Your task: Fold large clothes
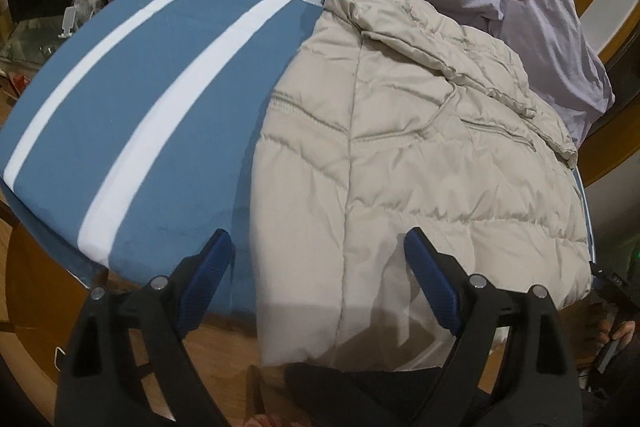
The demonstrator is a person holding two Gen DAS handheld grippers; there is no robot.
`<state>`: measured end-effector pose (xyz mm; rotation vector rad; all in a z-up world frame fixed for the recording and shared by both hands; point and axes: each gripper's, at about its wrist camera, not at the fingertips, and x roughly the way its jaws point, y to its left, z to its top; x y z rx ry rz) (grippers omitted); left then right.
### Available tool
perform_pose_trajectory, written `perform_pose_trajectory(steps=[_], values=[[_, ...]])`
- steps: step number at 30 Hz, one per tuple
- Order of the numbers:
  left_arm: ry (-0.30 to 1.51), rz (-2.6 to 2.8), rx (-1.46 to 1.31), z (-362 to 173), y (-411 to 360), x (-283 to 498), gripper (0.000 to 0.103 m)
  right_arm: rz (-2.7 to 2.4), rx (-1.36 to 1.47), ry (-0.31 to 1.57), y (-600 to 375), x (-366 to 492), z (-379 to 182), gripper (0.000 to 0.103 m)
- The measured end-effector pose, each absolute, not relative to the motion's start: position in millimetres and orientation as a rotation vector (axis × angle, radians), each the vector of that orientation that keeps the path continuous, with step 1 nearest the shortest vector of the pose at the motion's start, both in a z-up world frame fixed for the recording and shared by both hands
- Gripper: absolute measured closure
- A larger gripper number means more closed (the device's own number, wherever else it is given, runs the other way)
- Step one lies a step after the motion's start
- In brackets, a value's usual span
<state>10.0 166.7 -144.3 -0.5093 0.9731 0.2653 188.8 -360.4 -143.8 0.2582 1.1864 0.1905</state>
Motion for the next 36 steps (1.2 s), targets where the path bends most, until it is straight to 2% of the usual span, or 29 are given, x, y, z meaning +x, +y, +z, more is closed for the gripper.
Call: perform_pose_trajectory(steps=[2,6,8,11,12,14,23,25,28,36], values=[[0.979,0.251,-0.529,-147.7,165.4,9.2,0.015,0.206,0.285,1.196,-363.3,188.2,-147.6,0.025],[0.977,0.241,-0.527,-150.7,157.8,8.1,0.016,0.228,0.309,1.198,-364.0,186.9,-151.1,0.03],[0.975,0.234,-0.524,-150.8,153.9,8.1,0.016,0.241,0.31,1.196,-362.7,185.6,-151.2,0.037],[0.974,0.229,-0.519,-150.5,150.5,9.2,0.022,0.257,0.314,1.195,-360.9,184.2,-151.4,0.046],[0.973,0.229,-0.52,-150.4,149.7,9.5,0.024,0.261,0.315,1.193,-360.3,183.3,-151.5,0.048],[0.971,0.231,-0.524,-150.3,148.5,9.9,0.029,0.27,0.321,1.193,-359.1,183.3,-152.1,0.06],[0.932,0.238,-0.499,-141.5,147.0,7.1,0.069,0.277,0.301,1.165,-354.5,182.2,-145.3,0.09],[0.917,0.238,-0.493,-135.1,147.7,7.8,0.076,0.275,0.286,1.142,-352.9,182.5,-138.4,0.092],[0.893,0.231,-0.484,-123.8,148.4,10.1,0.082,0.27,0.281,1.105,-352.6,185.0,-127.0,0.093],[0.801,0.224,-0.412,-79.4,149.7,29.6,0.086,0.273,0.241,0.995,-341.4,207.8,-85.1,0.093]])
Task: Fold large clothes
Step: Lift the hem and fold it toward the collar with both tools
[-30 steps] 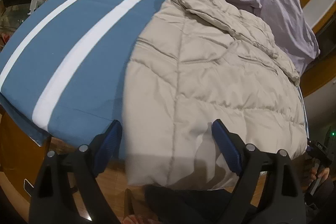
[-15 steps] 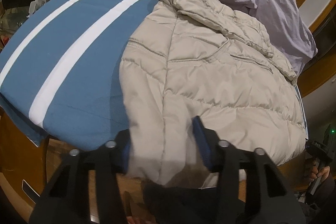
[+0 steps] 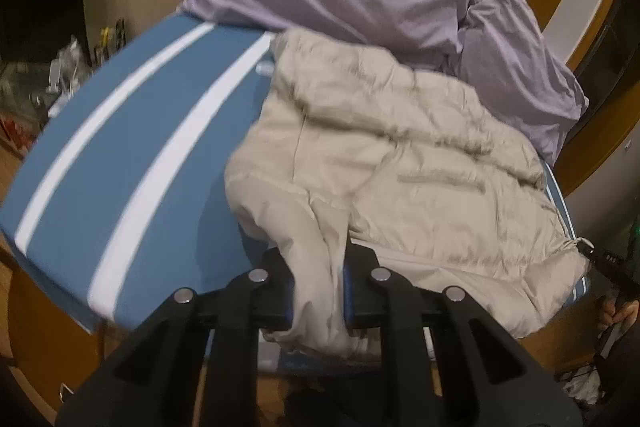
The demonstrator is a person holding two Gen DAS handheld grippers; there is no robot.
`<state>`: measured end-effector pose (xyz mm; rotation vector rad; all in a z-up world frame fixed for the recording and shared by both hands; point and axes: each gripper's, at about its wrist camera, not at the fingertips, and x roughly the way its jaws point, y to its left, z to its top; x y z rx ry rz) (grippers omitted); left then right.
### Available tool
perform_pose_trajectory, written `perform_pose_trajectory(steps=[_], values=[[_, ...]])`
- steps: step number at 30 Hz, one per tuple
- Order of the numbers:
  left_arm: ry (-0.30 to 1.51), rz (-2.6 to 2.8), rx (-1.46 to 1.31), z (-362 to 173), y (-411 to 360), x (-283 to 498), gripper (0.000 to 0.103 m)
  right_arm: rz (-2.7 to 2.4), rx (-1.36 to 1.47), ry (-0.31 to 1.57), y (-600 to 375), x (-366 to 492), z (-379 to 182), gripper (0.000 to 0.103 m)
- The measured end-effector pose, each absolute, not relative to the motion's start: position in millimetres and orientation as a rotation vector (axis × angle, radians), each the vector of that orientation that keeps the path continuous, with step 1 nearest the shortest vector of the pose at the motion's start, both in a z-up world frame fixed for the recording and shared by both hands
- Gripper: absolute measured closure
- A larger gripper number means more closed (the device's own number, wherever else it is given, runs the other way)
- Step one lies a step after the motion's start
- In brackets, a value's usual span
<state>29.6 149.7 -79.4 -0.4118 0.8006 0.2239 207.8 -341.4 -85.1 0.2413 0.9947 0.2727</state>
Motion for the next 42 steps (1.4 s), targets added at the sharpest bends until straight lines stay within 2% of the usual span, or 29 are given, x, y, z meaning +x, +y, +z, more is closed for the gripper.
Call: perform_pose_trajectory(steps=[9,20,34,42], values=[[0.722,0.243,-0.343,-36.4,161.4,74.9,0.086,0.274,0.189,0.893,-318.9,251.2,-47.1,0.093],[0.689,0.251,-0.32,-9.8,185.9,148.4,0.087,0.274,0.16,0.844,-292.2,323.8,-22.0,0.093],[0.663,0.257,-0.292,16.0,217.1,259.3,0.087,0.24,0.166,0.848,-264.7,432.2,-14.6,0.093],[0.744,0.305,-0.271,-8.6,229.5,320.1,0.087,0.204,0.162,0.916,-254.3,486.9,-41.6,0.093]])
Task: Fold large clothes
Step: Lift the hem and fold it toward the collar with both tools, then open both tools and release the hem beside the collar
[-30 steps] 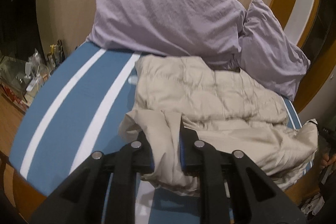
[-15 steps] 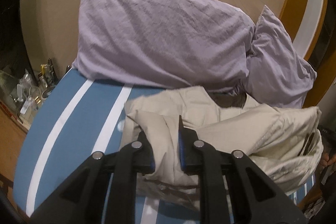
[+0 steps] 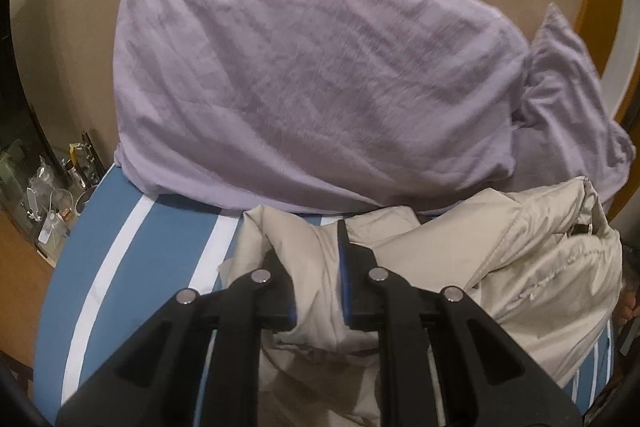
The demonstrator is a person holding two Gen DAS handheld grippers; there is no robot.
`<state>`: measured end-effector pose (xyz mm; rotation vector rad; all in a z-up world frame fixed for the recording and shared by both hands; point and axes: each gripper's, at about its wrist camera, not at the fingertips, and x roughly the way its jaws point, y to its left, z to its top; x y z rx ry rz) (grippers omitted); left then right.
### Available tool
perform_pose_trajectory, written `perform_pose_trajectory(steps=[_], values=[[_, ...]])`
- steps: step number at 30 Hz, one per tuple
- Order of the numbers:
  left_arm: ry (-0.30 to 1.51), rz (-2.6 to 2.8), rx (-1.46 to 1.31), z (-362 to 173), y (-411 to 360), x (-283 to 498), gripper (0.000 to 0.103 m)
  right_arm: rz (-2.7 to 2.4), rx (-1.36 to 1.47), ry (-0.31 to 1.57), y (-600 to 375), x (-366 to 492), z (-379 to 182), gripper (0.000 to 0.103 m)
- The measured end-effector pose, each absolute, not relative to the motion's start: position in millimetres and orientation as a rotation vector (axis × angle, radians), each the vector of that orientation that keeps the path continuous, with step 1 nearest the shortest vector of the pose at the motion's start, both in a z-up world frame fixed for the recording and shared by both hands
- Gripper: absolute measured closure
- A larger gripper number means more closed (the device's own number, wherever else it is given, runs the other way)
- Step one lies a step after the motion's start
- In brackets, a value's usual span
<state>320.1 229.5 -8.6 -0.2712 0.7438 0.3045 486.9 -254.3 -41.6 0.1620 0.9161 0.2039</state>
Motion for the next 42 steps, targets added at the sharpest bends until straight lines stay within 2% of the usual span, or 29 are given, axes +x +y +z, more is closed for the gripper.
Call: perform_pose_trajectory(steps=[16,20,24,25,26,28,29,31,32,42], values=[[0.863,0.398,-0.331,-76.7,247.4,370.9,0.081,0.174,0.174,1.045,-244.1,536.1,-112.4,0.092],[0.879,0.414,-0.334,-85.0,246.1,376.9,0.079,0.174,0.198,1.058,-245.4,535.8,-113.6,0.087],[0.884,0.387,-0.359,-78.8,248.0,376.8,0.067,0.191,0.274,1.071,-260.4,530.3,-101.5,0.076],[0.881,0.382,-0.366,-76.9,249.2,375.8,0.062,0.188,0.285,1.069,-264.3,527.8,-96.3,0.067],[0.879,0.379,-0.372,-74.3,249.4,374.8,0.06,0.18,0.285,1.059,-266.5,524.8,-91.1,0.051],[0.869,0.381,-0.373,-68.0,248.8,372.4,0.049,0.148,0.259,1.004,-269.8,514.7,-73.9,0.04],[0.864,0.384,-0.368,-65.5,247.5,371.4,0.046,0.15,0.249,0.991,-269.3,511.9,-68.2,0.039],[0.842,0.408,-0.335,-58.3,243.8,368.5,0.031,0.171,0.228,0.985,-264.5,506.3,-56.0,0.039],[0.827,0.423,-0.31,-53.3,241.2,366.8,0.029,0.185,0.216,0.984,-260.0,503.6,-51.2,0.039],[0.749,0.376,-0.27,-20.9,213.1,351.0,0.022,0.409,0.078,1.006,-170.6,478.1,-34.4,0.04]])
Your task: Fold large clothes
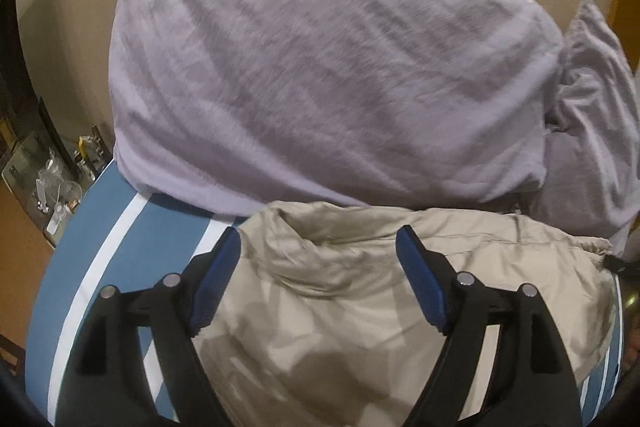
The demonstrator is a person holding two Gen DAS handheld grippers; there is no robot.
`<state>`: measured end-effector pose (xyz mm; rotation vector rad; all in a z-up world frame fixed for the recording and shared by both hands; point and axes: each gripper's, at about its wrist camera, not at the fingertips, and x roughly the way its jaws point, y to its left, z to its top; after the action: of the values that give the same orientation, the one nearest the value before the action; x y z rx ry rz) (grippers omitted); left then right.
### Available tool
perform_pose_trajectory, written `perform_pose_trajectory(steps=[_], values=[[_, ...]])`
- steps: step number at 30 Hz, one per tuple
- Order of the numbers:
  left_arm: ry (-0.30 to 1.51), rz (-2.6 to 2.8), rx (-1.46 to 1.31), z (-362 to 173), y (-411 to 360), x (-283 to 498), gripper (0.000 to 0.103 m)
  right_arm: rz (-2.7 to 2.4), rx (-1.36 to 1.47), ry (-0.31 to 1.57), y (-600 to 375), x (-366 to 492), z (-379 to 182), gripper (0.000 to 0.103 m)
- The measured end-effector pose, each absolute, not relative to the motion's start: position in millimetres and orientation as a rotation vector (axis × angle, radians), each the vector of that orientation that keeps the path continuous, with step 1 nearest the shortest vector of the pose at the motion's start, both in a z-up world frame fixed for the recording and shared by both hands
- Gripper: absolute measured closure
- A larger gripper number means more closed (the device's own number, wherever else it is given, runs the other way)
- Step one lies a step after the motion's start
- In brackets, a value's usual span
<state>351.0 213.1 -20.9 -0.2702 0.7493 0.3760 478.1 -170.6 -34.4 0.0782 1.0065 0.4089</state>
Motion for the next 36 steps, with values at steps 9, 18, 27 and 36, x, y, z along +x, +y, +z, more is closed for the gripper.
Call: perform_pose_trajectory(steps=[9,18,27,36], values=[[0.764,0.262,-0.233,-20.5,169.2,355.2,0.021,0.43,-0.043,1.113,-120.6,481.3,-77.1,0.057],[0.776,0.178,-0.219,-28.8,139.3,364.9,0.021,0.445,-0.031,1.085,-123.9,489.9,-79.1,0.097],[0.761,0.082,-0.169,-28.2,107.4,372.5,0.021,0.378,0.003,0.954,-124.4,506.0,-44.2,0.098],[0.793,0.077,-0.181,-40.0,106.4,393.3,0.021,0.345,-0.009,0.991,-114.8,514.7,-64.0,0.098]])
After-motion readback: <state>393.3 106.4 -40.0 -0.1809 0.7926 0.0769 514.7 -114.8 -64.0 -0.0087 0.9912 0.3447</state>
